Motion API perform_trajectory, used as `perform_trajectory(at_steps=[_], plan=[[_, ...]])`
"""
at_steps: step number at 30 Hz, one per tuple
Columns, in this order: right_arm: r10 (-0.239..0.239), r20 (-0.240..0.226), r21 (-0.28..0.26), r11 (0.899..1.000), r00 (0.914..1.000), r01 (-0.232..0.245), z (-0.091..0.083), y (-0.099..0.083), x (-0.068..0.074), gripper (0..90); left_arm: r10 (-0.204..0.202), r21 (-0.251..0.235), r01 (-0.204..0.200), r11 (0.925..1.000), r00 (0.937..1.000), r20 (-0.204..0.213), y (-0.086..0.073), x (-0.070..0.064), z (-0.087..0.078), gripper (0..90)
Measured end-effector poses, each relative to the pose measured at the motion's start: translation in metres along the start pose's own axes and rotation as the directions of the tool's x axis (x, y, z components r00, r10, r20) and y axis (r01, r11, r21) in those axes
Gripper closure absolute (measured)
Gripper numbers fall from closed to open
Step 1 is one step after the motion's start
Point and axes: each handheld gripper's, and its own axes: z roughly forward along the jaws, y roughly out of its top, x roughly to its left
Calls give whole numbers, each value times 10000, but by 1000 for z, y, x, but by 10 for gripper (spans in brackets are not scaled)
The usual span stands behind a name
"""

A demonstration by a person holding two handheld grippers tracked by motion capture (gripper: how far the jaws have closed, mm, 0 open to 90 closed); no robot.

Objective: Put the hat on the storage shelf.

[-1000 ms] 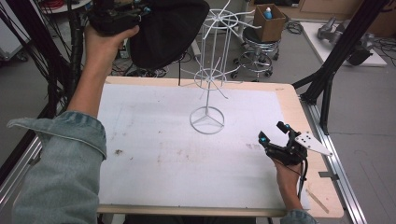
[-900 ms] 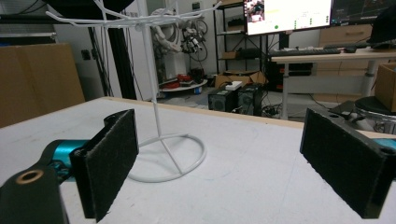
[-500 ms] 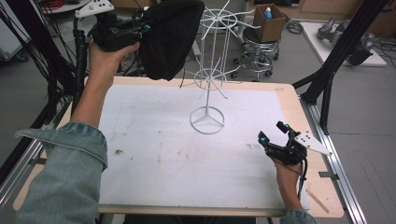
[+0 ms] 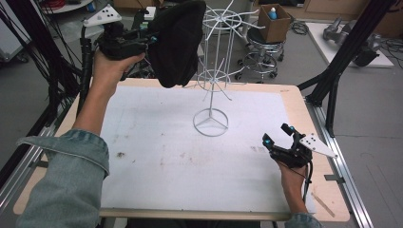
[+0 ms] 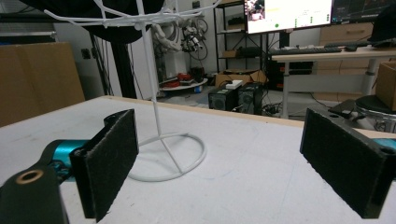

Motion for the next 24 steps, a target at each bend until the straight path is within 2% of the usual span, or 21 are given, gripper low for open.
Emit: perform_trajectory(at_steps=[5, 11, 12, 15, 24], plan=[[1, 18, 10, 10000, 10000, -1, 0, 0, 0, 108, 197, 146, -196, 9997, 9998, -28, 0, -2, -2, 598], [-6, -1, 8, 10000, 10000, 6, 0, 0, 0, 108, 235, 111, -233, 9997, 9996, -123, -4, 0, -7, 549], [4, -11, 18, 10000, 10000, -4, 0, 0, 0, 108, 255, -21, -255, 9997, 9996, -132, -4, 0, -9, 534], [-8, -1, 18, 10000, 10000, 8, 0, 0, 0, 108, 118, -284, -122, 9995, 9998, -155, -1, 3, -18, 509], [-24, -1, -11, 10000, 10000, 24, 1, 0, 1, 108, 144, -459, -165, 9988, 9988, -461, -5, 7, -45, 476]])
